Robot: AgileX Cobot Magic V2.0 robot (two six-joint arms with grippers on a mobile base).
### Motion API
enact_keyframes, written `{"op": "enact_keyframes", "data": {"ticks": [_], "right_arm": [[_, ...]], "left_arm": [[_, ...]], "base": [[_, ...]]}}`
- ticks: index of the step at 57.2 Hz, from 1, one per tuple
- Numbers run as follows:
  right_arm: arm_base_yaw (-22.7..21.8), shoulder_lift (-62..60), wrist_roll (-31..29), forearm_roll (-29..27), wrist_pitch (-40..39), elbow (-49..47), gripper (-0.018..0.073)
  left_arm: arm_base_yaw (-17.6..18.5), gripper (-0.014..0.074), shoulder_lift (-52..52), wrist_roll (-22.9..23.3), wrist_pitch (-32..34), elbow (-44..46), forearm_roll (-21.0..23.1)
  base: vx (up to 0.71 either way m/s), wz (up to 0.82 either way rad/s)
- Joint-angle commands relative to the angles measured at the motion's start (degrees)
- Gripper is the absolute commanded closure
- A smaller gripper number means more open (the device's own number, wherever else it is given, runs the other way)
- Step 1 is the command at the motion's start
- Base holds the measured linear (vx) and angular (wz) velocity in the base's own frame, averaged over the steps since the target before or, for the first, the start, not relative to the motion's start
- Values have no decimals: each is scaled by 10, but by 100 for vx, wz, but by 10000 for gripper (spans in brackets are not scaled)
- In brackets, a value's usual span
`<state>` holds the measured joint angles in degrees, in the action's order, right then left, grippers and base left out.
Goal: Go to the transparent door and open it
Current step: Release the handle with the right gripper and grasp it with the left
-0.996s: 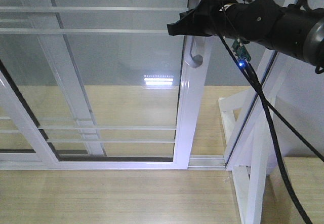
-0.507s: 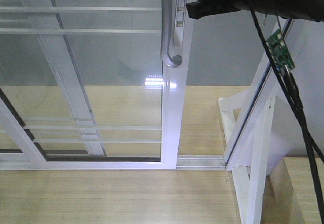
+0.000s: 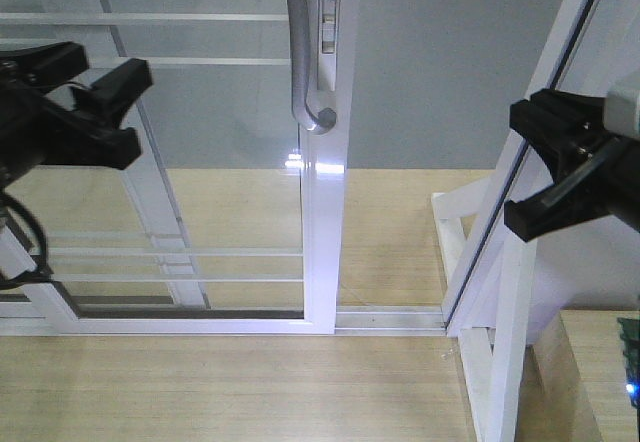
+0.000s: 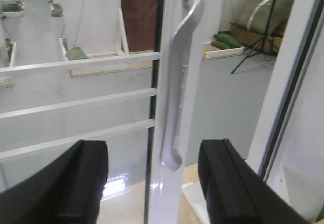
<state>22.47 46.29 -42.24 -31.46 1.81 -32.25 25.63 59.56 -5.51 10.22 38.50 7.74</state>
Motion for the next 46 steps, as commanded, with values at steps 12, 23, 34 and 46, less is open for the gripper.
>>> {"op": "enact_keyframes", "data": {"ticks": [12,23,34,46], "right_arm": [[-3,-72,-5,0,-47,6,564],[-3,-73,-17,0,-39,6,564],[-3,-73,-40,3,-38,6,563],[-3,-73,-44,3,-38,6,561]], "left_arm": [[59,83,185,0,152,121,5],[60,83,296,0,152,224,6],[57,83,365,-2,146,305,33],[56,83,408,-49,143,356,51]], "base": [[0,0],[0,0],[0,0],[0,0]]}}
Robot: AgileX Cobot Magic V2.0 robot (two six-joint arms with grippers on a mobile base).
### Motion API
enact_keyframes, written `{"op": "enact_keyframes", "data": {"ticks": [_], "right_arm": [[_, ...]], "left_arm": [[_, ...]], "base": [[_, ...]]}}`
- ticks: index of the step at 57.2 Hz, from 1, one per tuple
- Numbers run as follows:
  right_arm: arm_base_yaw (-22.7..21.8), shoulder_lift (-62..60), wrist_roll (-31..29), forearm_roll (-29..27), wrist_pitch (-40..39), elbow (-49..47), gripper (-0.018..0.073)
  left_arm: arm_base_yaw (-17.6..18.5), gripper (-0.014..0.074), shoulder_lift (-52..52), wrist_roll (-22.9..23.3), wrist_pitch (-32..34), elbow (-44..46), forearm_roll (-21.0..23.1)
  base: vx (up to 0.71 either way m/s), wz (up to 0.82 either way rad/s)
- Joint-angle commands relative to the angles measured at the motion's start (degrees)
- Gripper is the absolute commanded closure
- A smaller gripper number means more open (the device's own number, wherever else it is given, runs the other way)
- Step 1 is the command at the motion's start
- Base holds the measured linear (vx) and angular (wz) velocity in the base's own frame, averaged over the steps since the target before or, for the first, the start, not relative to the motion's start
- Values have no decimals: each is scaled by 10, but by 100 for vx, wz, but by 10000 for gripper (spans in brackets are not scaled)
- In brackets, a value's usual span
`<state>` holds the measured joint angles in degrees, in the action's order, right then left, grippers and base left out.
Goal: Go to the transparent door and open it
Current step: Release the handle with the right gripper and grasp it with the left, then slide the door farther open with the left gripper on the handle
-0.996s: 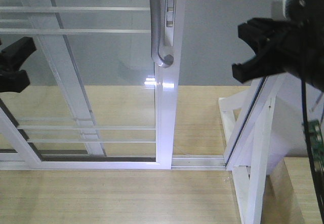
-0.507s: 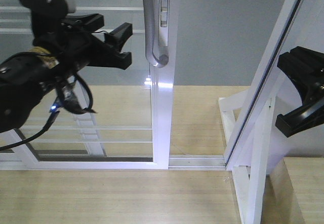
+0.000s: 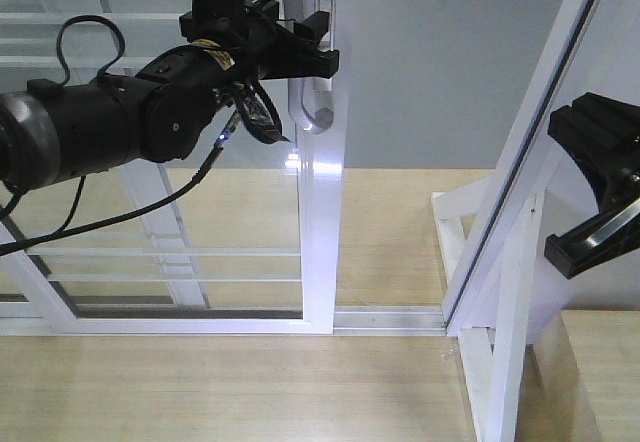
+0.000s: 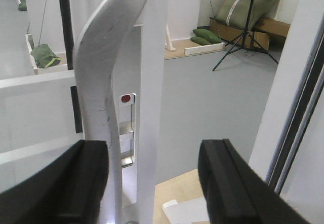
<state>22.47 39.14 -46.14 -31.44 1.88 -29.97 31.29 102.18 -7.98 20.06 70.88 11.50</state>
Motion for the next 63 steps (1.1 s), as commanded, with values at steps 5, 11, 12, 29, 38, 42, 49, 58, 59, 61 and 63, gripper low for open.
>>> {"op": "enact_keyframes", "data": {"ticks": [5,11,12,29,38,42,49,58,59,61,63], "right_arm": [[-3,-2,-5,2,-39,-17,561],[-3,-2,-5,2,-38,-17,561],[-3,-2,-5,2,-37,-17,561],[-3,-1,-5,2,-30,-17,561],[-3,-1,-5,2,-30,-17,561],[-3,-1,-8,3,-30,-17,561],[-3,-1,-16,3,-30,-17,561],[-3,-1,-16,4,-19,-17,561],[-3,-1,-18,4,-19,-17,561],[-3,-1,-20,4,-19,-17,561],[-3,-1,-27,4,-12,-17,561]], "left_arm": [[0,83,-15,-63,46,37,66],[-3,83,-15,-131,58,37,136],[-4,83,-15,-144,60,37,146],[-5,83,-12,-186,72,40,192],[-5,83,5,-186,68,53,186],[-5,83,20,-186,39,79,174],[-5,83,44,-188,24,121,176],[-11,83,61,-188,41,141,180],[-11,83,62,-188,43,142,181],[-13,86,65,-188,47,145,189],[-17,92,70,-188,48,148,194]], "base": [[0,0],[0,0],[0,0],[0,0],[0,0],[0,0],[0,0],[0,0],[0,0],[0,0],[0,0]]}}
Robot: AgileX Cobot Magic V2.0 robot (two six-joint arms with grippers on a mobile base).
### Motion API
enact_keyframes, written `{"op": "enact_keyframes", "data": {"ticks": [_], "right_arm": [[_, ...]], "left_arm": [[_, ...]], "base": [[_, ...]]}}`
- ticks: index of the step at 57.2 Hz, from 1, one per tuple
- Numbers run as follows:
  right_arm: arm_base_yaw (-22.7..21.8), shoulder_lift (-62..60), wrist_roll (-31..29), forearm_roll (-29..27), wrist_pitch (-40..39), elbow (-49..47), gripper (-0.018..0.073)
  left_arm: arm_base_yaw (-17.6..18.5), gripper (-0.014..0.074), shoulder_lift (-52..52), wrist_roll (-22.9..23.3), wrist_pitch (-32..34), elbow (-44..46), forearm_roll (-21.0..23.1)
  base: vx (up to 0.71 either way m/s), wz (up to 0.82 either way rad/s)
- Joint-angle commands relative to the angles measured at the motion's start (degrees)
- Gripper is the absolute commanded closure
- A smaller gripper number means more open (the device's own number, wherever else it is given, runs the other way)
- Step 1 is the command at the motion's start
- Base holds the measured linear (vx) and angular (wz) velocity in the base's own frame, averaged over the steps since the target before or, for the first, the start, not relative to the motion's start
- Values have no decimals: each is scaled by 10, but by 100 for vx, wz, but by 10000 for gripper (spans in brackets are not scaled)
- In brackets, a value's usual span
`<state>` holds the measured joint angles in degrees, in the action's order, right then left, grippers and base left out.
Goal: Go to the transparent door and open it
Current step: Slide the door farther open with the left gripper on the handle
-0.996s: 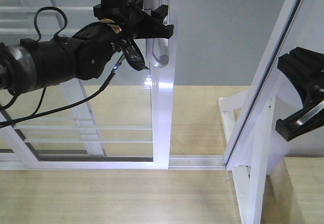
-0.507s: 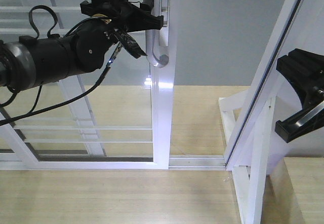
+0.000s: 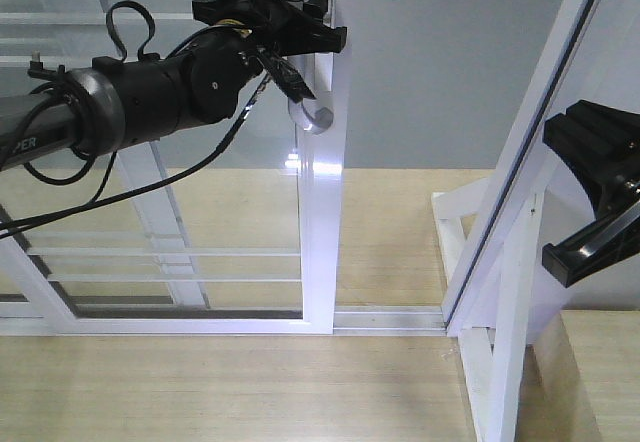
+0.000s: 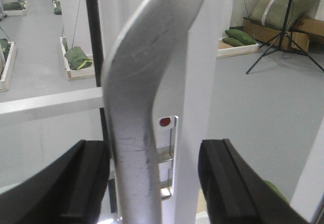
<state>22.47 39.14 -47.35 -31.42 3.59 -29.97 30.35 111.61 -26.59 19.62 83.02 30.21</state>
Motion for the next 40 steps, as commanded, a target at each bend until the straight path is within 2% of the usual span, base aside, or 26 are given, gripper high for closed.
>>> {"op": "enact_keyframes", "data": {"ticks": [1,9,14,31,40], "right_arm": [[-3,-1,-18,4,-29,-17,561],[-3,-1,-25,4,-29,-17,561],[-3,-1,-31,4,-29,-17,561],[-3,-1,-31,4,-30,-17,561],[-3,-1,-31,4,-30,-17,561]], "left_arm": [[-8,94,-23,-1,52,28,7],[-18,125,-17,-1,37,39,6],[-19,188,-17,-2,37,39,6],[-35,605,-18,-31,31,39,6],[-49,602,-18,-31,15,39,8]], "base": [[0,0],[0,0],[0,0],[0,0],[0,0]]}}
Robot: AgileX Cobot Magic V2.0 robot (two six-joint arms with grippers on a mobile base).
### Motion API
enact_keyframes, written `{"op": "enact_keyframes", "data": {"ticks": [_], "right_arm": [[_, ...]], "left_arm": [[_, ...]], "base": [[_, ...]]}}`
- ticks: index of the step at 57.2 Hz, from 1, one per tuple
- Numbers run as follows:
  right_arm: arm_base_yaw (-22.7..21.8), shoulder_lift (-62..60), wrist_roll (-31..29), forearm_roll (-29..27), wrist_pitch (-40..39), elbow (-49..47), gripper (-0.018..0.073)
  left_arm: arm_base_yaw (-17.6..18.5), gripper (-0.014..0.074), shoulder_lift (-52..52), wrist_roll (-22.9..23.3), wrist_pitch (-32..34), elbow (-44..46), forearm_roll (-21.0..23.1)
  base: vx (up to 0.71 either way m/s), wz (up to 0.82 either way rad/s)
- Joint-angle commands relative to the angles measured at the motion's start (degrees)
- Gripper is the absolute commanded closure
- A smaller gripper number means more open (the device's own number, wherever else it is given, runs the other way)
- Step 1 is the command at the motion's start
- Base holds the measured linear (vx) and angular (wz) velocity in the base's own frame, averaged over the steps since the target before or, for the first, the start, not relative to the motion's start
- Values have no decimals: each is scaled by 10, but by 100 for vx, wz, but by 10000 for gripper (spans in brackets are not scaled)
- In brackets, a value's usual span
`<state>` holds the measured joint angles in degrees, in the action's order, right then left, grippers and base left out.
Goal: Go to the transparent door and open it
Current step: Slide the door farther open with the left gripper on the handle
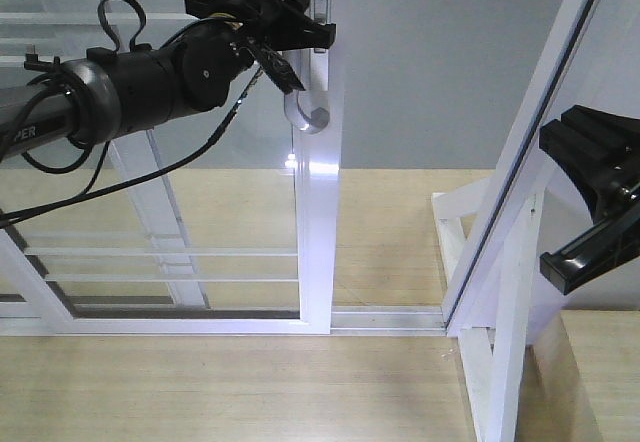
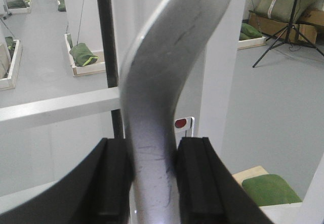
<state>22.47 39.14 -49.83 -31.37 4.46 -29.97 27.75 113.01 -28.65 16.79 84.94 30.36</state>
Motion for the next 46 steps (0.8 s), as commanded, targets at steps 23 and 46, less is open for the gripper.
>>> {"op": "enact_keyframes", "data": {"ticks": [23,46], "right_arm": [[-3,-1,-6,3,-39,-17,561],[-3,-1,-6,3,-39,-17,561]], "left_arm": [[-83,596,-61,-24,19,19,19],[-142,596,-108,-60,-13,19,19]], "base": [[0,0],[0,0]]}}
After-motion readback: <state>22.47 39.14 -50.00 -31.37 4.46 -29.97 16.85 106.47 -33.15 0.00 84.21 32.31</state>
